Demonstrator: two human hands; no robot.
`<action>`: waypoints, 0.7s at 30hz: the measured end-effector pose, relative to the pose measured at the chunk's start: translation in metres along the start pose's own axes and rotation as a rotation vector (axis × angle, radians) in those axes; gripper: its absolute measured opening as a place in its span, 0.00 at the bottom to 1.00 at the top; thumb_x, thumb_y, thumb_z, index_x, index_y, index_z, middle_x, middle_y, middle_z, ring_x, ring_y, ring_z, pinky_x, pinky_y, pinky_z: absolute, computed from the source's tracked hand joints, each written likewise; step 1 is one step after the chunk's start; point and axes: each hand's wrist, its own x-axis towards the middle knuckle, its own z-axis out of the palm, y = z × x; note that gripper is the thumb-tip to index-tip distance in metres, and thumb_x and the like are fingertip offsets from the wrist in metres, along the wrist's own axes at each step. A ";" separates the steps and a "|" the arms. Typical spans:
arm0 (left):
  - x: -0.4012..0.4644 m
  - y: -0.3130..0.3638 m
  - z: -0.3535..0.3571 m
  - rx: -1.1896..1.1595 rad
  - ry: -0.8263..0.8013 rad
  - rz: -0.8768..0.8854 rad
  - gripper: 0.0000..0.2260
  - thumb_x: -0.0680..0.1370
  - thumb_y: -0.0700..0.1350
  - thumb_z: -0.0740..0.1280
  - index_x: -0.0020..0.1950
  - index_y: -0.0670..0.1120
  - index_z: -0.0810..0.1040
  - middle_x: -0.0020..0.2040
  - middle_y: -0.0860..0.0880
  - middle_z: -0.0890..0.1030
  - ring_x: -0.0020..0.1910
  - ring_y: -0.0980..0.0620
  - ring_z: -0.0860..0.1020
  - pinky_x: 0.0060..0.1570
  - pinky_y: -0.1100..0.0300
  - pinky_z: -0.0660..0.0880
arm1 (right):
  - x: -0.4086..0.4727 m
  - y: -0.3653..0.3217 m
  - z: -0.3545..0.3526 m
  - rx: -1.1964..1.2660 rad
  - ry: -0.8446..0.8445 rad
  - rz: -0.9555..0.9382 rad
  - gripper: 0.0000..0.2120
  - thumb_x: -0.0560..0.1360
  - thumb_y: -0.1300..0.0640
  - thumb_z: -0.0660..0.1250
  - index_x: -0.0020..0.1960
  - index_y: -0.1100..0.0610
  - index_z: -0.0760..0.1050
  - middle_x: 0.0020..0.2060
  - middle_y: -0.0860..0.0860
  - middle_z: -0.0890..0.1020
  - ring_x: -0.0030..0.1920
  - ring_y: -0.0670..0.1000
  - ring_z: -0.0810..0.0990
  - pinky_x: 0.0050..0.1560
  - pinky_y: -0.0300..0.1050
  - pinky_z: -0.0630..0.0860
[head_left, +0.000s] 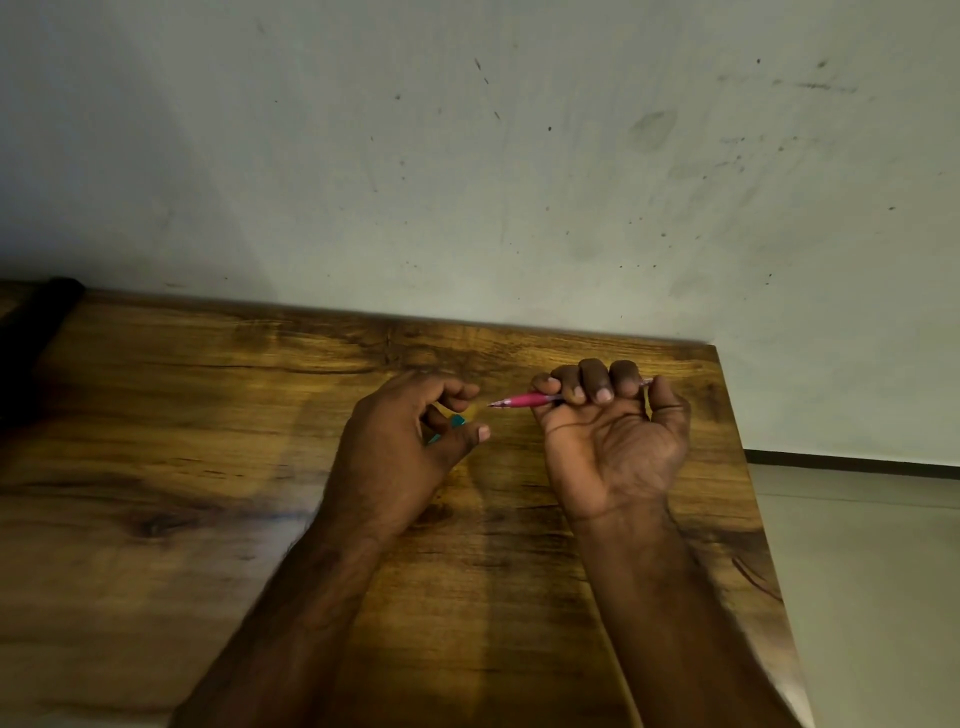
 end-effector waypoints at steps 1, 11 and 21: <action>0.000 0.000 0.000 -0.001 0.000 -0.001 0.16 0.70 0.47 0.79 0.56 0.54 0.84 0.50 0.58 0.83 0.46 0.66 0.79 0.40 0.76 0.72 | 0.000 0.000 0.000 0.003 0.000 0.003 0.20 0.79 0.44 0.51 0.34 0.55 0.66 0.29 0.51 0.65 0.33 0.52 0.65 0.42 0.49 0.67; 0.000 0.000 0.000 -0.006 0.000 -0.008 0.16 0.70 0.47 0.80 0.56 0.55 0.84 0.50 0.59 0.82 0.45 0.66 0.79 0.39 0.77 0.71 | -0.001 0.001 0.001 -0.012 -0.001 -0.010 0.18 0.77 0.46 0.53 0.33 0.55 0.66 0.28 0.51 0.64 0.33 0.52 0.64 0.42 0.49 0.67; 0.000 0.000 0.000 -0.009 0.002 0.009 0.16 0.70 0.46 0.80 0.56 0.54 0.84 0.50 0.58 0.83 0.45 0.64 0.79 0.39 0.75 0.72 | -0.002 0.001 0.000 -0.028 0.009 -0.023 0.16 0.74 0.46 0.55 0.33 0.55 0.66 0.28 0.51 0.65 0.32 0.52 0.64 0.42 0.49 0.67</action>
